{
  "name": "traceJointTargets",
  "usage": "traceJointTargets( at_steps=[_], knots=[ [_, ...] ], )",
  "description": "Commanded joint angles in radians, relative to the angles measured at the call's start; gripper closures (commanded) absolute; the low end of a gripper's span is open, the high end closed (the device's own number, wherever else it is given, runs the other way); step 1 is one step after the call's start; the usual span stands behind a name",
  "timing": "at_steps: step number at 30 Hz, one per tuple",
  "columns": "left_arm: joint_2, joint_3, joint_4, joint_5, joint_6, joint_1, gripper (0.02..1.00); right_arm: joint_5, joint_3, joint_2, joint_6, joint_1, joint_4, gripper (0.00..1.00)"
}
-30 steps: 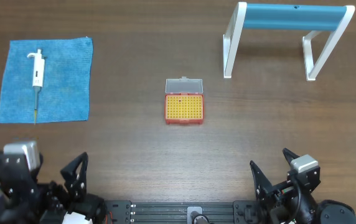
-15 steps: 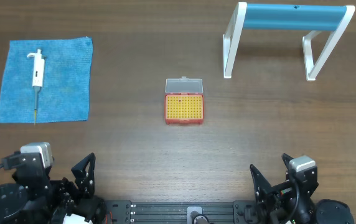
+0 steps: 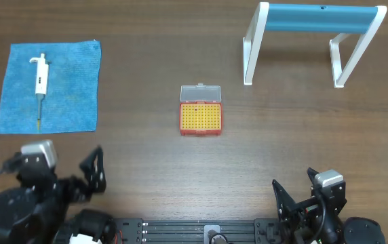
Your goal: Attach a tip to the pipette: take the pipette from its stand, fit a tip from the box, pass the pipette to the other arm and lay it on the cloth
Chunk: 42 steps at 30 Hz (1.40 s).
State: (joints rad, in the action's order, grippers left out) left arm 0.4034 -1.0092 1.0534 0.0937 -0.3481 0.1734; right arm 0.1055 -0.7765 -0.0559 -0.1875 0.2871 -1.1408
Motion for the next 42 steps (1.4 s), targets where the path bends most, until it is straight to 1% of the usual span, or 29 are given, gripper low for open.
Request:
traceJointTargets(
  at_steps=[1,3,6,8,12,14,18,19,25,42],
  knots=[
    [-0.106,0.322,-0.461,-0.106,0.175,-0.126,0.023,-0.016,0.002,-0.005,-0.014,-0.003,0.003,0.143],
    [-0.174,0.486,-0.722,-0.13,0.174,-0.138,0.023,-0.016,0.002,-0.005,-0.014,-0.003,0.003,0.141],
    [-0.289,0.719,-1.073,-0.132,0.174,-0.139,0.023,-0.016,0.002,-0.005,-0.014,-0.003,0.003,0.143],
    [-0.35,0.829,-1.196,-0.132,0.174,-0.14,0.023,-0.016,0.002,-0.005,-0.014,-0.003,0.003,0.143],
    [-0.398,0.966,-1.308,-0.132,0.174,-0.141,0.023,-0.016,0.002,-0.005,-0.014,-0.003,0.003,0.143],
    [-0.398,1.006,-1.283,-0.132,0.174,-0.14,0.02,-0.016,0.002,-0.005,-0.014,-0.003,0.003,0.143],
    [-0.398,1.003,-0.965,-0.126,0.175,-0.159,0.02,-0.016,0.002,-0.005,-0.014,-0.003,0.003,0.143],
    [-0.392,1.004,-0.994,-0.125,0.174,-0.175,0.023,-0.016,0.002,-0.005,-0.014,-0.003,0.003,0.141],
    [-0.398,1.004,-0.974,-0.126,0.174,-0.225,0.023,-0.016,0.002,-0.005,-0.014,-0.003,0.003,0.141],
    [-0.398,1.004,-0.974,-0.125,0.174,-0.224,0.023,-0.016,0.002,-0.005,-0.014,-0.003,0.003,0.139]
  ],
)
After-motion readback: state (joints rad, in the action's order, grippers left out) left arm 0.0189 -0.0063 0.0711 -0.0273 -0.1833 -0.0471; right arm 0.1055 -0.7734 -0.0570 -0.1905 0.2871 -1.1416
